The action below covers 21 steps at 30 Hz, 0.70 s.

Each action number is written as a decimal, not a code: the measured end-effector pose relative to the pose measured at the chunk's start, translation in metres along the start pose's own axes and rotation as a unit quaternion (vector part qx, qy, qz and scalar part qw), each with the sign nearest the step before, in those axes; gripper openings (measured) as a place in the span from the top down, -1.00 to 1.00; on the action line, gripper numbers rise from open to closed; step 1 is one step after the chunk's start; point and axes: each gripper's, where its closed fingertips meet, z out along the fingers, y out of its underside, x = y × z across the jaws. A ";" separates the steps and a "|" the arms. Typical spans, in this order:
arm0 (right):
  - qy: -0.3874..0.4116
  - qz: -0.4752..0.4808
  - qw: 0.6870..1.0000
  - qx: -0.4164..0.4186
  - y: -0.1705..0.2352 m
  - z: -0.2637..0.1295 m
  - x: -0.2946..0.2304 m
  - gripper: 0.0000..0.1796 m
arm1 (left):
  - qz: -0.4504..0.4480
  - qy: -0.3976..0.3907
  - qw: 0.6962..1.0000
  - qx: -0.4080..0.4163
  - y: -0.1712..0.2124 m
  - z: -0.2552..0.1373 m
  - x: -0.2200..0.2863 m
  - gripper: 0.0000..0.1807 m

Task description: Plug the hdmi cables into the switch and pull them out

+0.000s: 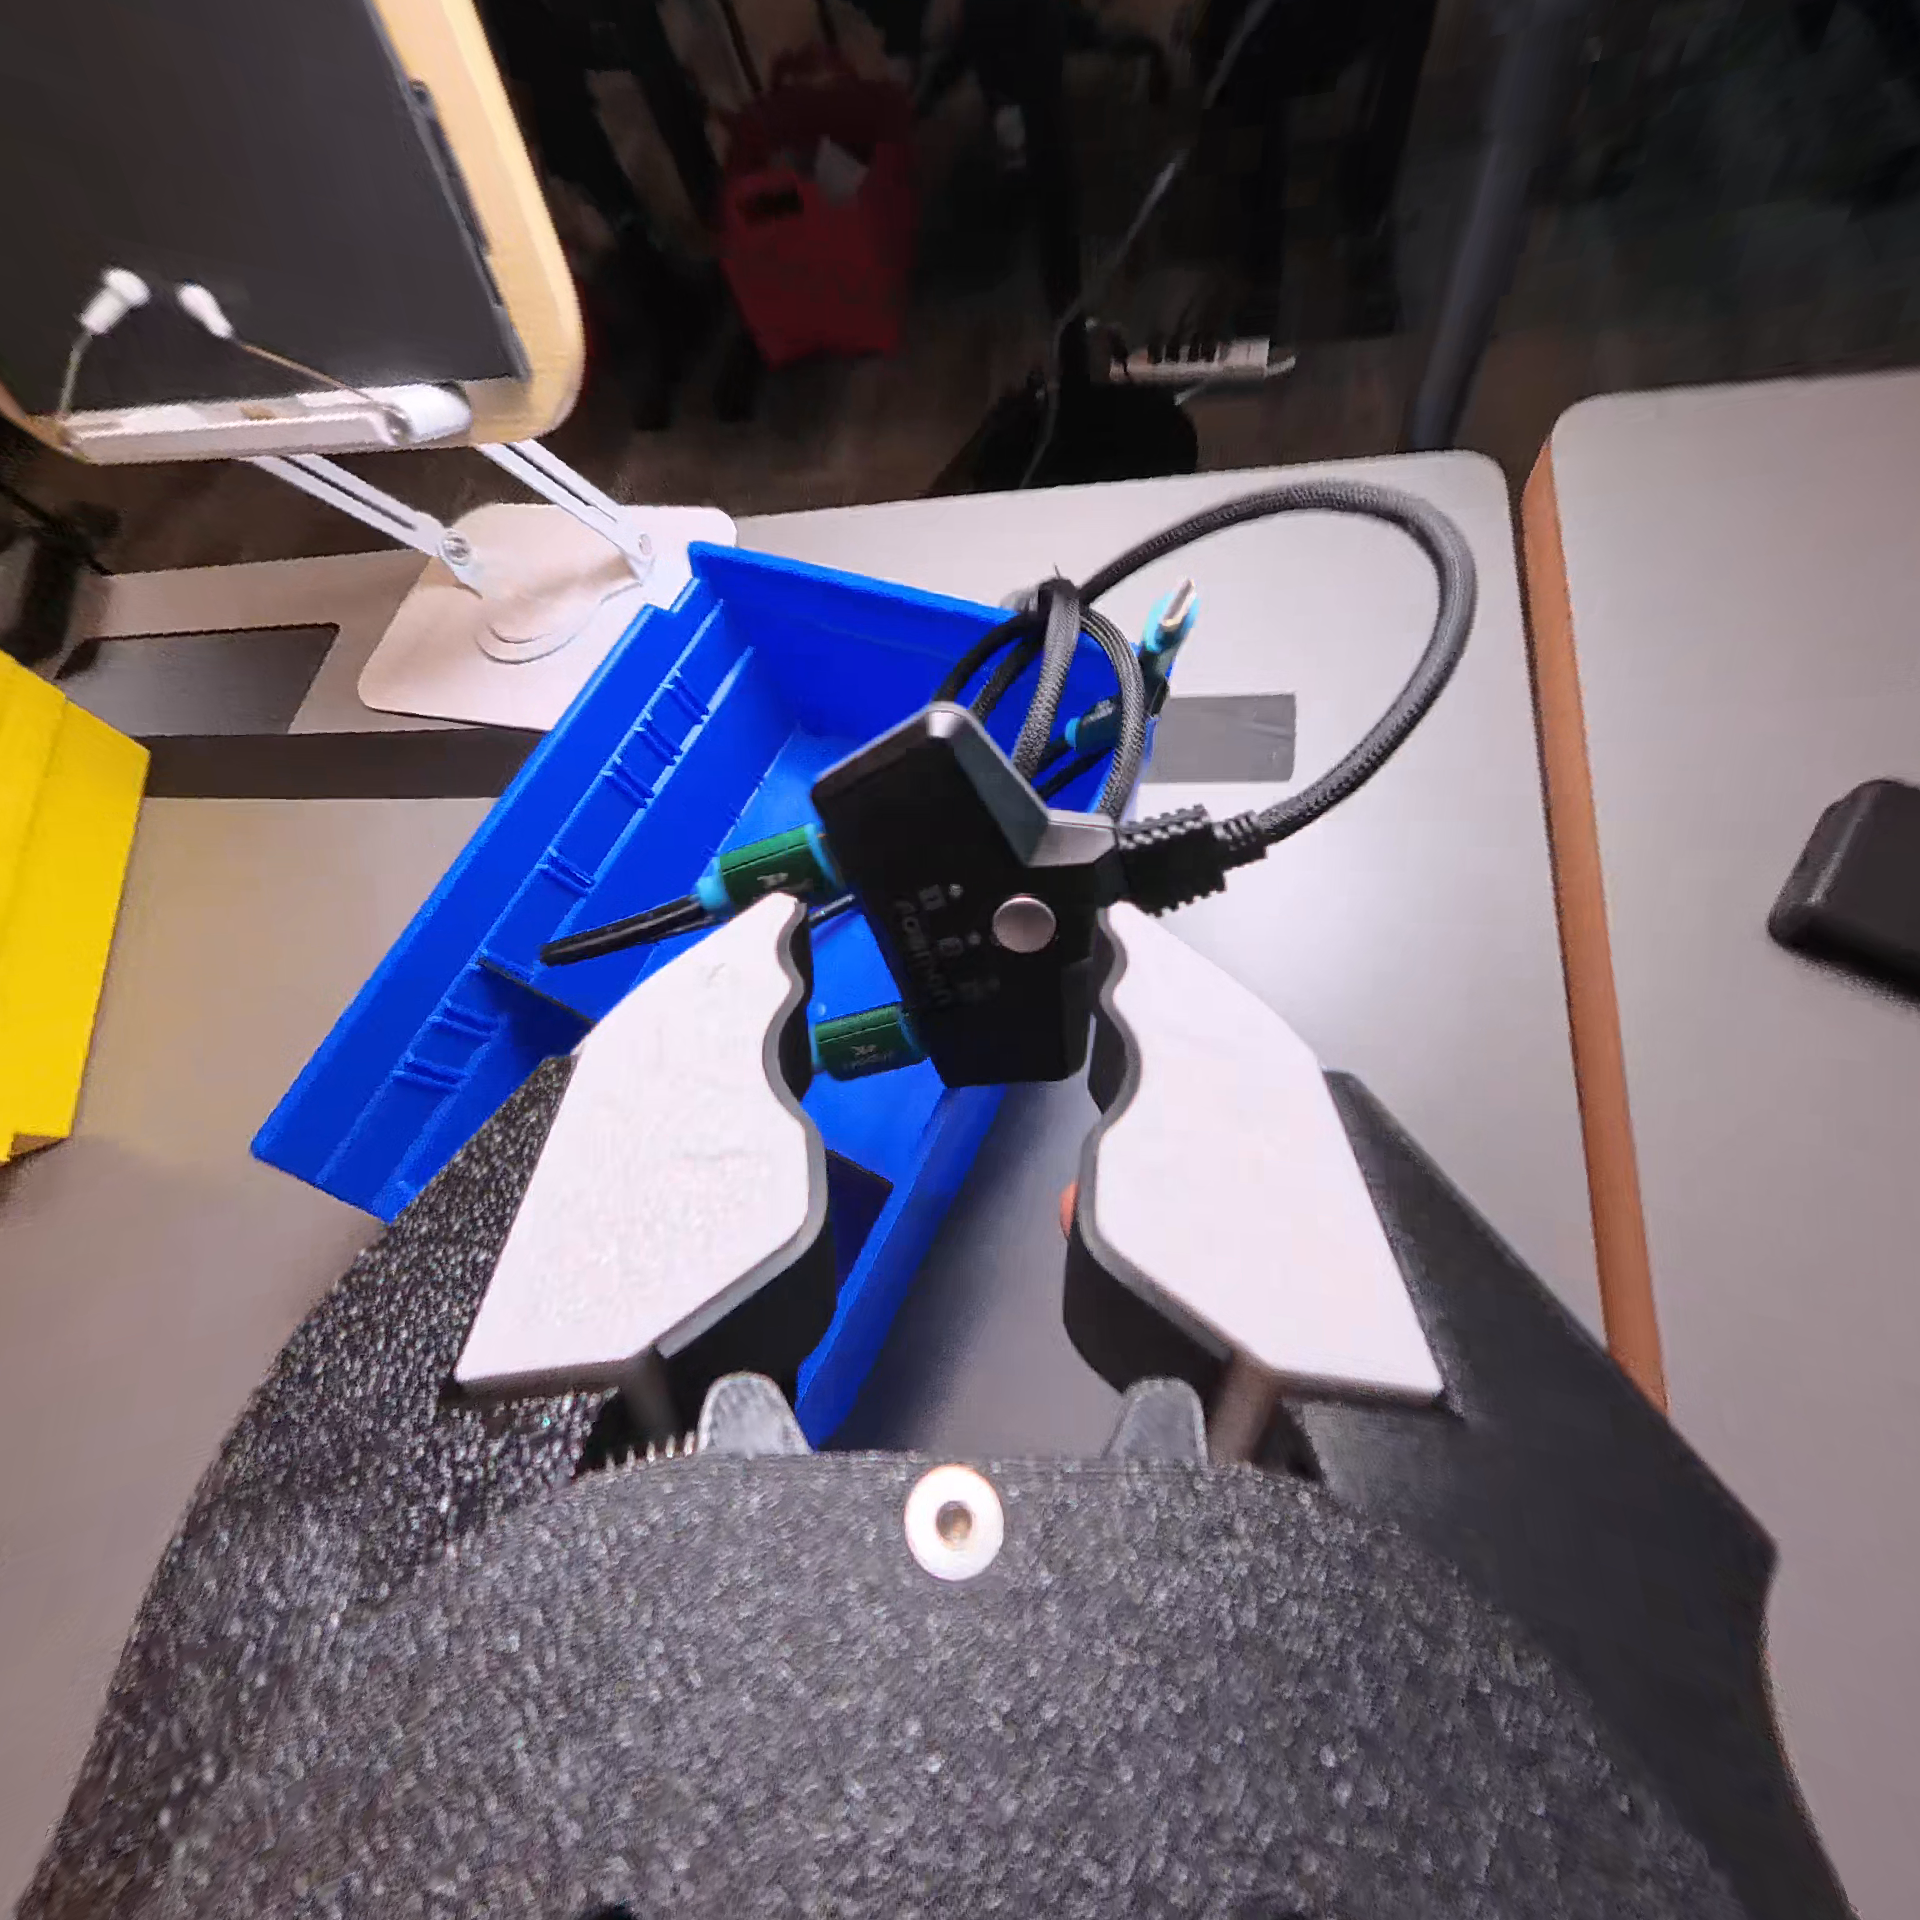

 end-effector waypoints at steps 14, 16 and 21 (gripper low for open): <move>-0.023 -0.104 0.937 0.332 0.012 -0.073 -0.144 0.47 | 0.018 -0.091 0.996 -0.013 0.004 -0.018 -0.045 0.59; -0.047 -0.097 0.938 0.329 0.027 -0.059 -0.160 0.47 | 0.021 -0.120 0.992 -0.015 0.004 -0.026 -0.060 0.58; -0.118 -0.100 0.942 0.298 0.062 -0.022 -0.195 0.51 | 0.015 -0.199 0.979 -0.029 0.008 -0.056 -0.110 0.57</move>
